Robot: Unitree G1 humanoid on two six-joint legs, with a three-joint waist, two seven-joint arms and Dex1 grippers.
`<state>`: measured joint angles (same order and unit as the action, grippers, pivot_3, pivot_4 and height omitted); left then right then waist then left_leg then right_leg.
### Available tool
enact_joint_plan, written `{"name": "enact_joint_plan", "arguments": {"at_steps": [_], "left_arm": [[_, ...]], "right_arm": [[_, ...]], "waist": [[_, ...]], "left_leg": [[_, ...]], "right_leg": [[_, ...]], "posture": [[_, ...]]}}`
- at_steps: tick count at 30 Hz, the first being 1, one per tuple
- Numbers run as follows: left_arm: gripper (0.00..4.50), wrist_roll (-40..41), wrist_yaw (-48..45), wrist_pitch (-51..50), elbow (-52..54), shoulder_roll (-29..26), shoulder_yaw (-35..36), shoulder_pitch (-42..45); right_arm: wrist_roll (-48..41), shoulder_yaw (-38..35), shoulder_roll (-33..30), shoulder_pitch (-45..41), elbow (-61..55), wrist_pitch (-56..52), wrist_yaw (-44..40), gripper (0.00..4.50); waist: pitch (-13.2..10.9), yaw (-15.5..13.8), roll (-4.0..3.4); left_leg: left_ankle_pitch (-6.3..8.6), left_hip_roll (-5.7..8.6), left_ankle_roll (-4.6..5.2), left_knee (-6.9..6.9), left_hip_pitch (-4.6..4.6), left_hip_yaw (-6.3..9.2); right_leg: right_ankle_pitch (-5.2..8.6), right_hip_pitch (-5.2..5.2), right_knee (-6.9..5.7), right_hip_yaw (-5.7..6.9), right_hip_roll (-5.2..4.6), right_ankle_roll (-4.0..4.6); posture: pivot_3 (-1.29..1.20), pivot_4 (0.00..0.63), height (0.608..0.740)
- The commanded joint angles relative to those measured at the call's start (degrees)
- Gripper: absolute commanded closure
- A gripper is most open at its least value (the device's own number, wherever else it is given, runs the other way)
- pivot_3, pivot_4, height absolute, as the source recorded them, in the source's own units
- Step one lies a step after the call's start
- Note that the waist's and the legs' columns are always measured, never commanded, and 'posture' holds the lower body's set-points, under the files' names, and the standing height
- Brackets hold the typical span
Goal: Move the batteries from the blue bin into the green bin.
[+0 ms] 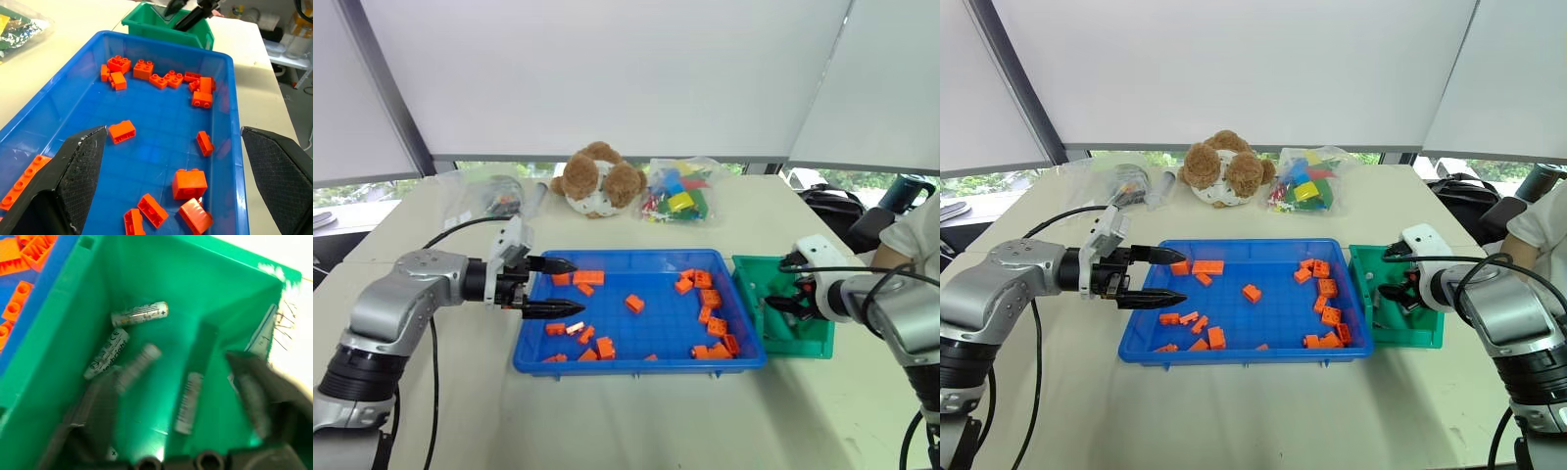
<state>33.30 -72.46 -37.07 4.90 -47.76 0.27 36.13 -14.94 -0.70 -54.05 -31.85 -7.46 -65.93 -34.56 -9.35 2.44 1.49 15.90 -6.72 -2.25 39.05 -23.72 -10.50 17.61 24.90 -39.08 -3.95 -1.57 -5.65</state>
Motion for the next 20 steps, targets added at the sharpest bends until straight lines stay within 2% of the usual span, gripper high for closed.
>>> {"name": "enact_joint_plan", "arguments": {"at_steps": [1,6,11,20], "left_arm": [[0.0,0.1,-0.6,0.4,0.7,-0.6,0.5,1.2],[0.0,0.3,-1.4,-0.2,0.8,-1.4,0.8,1.6],[0.0,0.5,-2.4,-1.0,0.7,-2.7,1.0,1.6],[0.0,1.9,-2.9,-3.6,2.0,-5.1,2.6,0.8]], "right_arm": [[-0.5,-3.3,-3.7,-1.4,-2.2,4.0,-3.0,0.09],[-6.2,-5.9,-7.6,0.3,-9.9,9.6,-13.2,0.09],[-15.0,-6.4,-8.0,-0.3,-20.5,8.6,-20.4,0.09],[-20.7,-6.4,-8.3,-1.0,-25.3,6.6,-21.2,0.09]], "waist": [[0.0,-0.1,0.0],[0.0,0.0,-0.01],[0.0,0.1,-0.01],[0.0,-0.3,0.02]], "left_leg": [[0.0,0.0,0.0,0.01,0.0,0.0],[0.0,0.0,0.0,-0.02,0.0,0.02],[0.0,0.0,0.0,-0.02,0.04,0.03],[0.02,0.0,0.04,0.05,0.04,0.06]], "right_leg": [[0.0,-0.01,0.0,0.0,0.0,0.0],[0.0,-0.01,0.0,0.01,0.01,0.0],[0.0,-0.03,0.0,0.01,0.02,0.0],[0.0,-0.1,0.03,0.01,-0.01,0.01]], "posture": [[0.0,0.15,0.733],[0.0,0.15,0.733],[0.0,0.15,0.733],[0.0,0.15,0.733]]}}
